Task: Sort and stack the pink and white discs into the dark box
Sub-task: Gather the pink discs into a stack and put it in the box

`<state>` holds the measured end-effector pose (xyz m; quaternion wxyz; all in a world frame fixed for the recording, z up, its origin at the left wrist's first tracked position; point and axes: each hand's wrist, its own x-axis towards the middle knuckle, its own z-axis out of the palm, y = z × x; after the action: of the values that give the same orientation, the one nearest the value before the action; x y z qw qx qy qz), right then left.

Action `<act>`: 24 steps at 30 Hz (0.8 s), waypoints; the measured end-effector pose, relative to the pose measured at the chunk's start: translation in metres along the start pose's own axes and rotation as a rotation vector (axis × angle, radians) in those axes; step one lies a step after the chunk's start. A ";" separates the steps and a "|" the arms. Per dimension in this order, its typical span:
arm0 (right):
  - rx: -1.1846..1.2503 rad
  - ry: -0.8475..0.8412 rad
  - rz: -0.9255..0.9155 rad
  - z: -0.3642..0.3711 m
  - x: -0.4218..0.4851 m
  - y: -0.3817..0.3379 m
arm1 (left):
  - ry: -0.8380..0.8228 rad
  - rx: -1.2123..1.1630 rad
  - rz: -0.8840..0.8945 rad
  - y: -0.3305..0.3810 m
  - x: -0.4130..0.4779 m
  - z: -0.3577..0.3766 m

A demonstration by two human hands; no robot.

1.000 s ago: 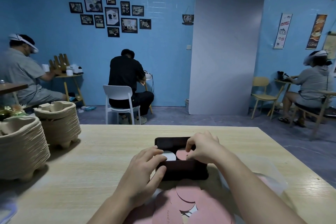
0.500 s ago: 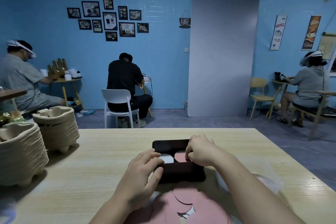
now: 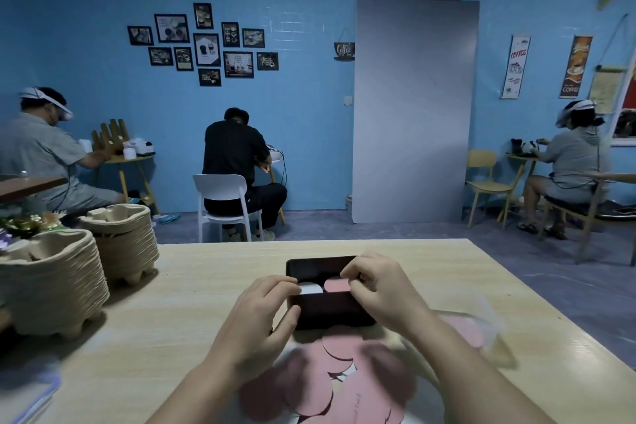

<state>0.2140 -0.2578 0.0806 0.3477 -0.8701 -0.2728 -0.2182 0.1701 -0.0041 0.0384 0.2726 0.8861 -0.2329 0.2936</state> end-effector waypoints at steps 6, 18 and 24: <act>0.123 -0.074 -0.032 0.020 -0.049 -0.024 | -0.061 0.001 -0.059 0.010 -0.040 -0.014; -0.070 -0.396 -0.062 0.041 -0.088 -0.037 | -0.251 -0.026 -0.157 0.004 -0.084 -0.019; -0.094 -0.494 -0.097 0.037 -0.079 -0.035 | -0.334 -0.025 -0.117 -0.001 -0.082 -0.021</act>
<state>0.1395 -0.2349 0.0278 0.2188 -0.8981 -0.3804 -0.0279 0.1033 0.0300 -0.0008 0.2577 0.9312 -0.2265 0.1228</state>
